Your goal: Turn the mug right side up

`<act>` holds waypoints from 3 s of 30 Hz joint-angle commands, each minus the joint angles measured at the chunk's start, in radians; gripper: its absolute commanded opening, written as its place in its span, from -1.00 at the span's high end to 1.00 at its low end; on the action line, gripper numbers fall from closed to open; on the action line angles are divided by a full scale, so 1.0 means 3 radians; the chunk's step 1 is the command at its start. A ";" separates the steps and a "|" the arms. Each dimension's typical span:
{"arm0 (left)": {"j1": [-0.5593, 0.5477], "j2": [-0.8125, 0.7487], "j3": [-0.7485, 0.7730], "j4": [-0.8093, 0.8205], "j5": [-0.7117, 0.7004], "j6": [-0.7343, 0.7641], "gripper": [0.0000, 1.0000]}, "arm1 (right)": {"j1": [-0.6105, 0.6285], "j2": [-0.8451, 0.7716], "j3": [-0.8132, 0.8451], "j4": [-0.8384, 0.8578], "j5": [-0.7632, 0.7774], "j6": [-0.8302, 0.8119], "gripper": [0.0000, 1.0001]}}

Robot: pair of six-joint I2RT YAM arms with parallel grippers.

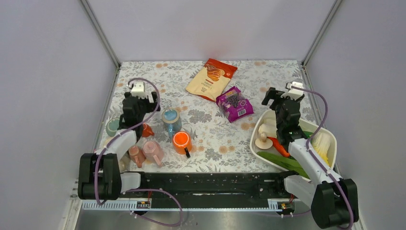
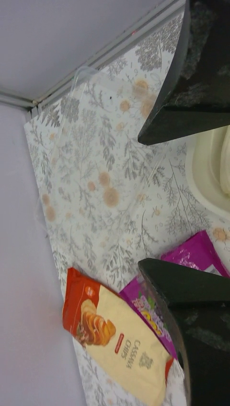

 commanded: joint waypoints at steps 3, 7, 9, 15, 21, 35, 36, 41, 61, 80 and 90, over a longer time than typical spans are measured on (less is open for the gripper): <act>-0.0019 -0.0441 0.1441 -0.2573 0.0772 -0.0020 -0.87 | 0.0011 0.0156 0.0666 -0.1416 -0.0588 0.0401 -0.97; -0.0284 -0.0610 0.1695 -0.3596 0.0838 0.0074 -0.81 | 0.0064 0.0181 0.0696 -0.1511 -0.0594 0.0467 -0.97; -0.0456 -0.0596 0.1782 -0.3974 0.0756 0.0130 -0.74 | 0.0081 0.0192 0.0675 -0.1484 -0.0601 0.0476 -0.97; -0.0892 -0.0331 0.1966 -0.4657 0.0511 0.0115 -0.62 | 0.0092 0.0208 0.0658 -0.1438 -0.0689 0.0511 -0.97; -0.1155 -0.0185 0.1854 -0.4674 0.0396 0.0093 -0.59 | 0.0092 0.0204 0.0601 -0.1373 -0.0613 0.0521 -0.98; -0.1115 0.0461 0.2031 -0.4139 0.0093 0.0044 -0.25 | 0.0092 0.0187 0.0547 -0.1297 -0.0642 0.0558 -0.97; -0.1094 0.0506 0.2054 -0.4098 0.0095 0.0044 -0.22 | 0.0092 0.0179 0.0533 -0.1290 -0.0650 0.0558 -0.97; -0.0908 0.0768 0.2106 -0.3906 0.0099 0.0032 -0.13 | 0.0092 0.0183 0.0524 -0.1257 -0.0669 0.0566 -0.97; -0.0792 0.1116 0.2097 -0.3225 0.0214 0.0014 1.00 | 0.0094 0.0351 0.0556 -0.1237 -0.0915 0.0594 -0.97; -0.0456 0.1052 0.2684 -0.3409 0.1536 -0.0597 1.00 | 0.1416 0.1295 0.1087 -0.0394 -0.1914 0.1582 -0.97; -0.0347 0.0951 0.2672 -0.3232 0.1872 -0.1064 1.00 | 0.1684 0.2123 0.1147 0.0483 -0.1970 0.2508 -0.97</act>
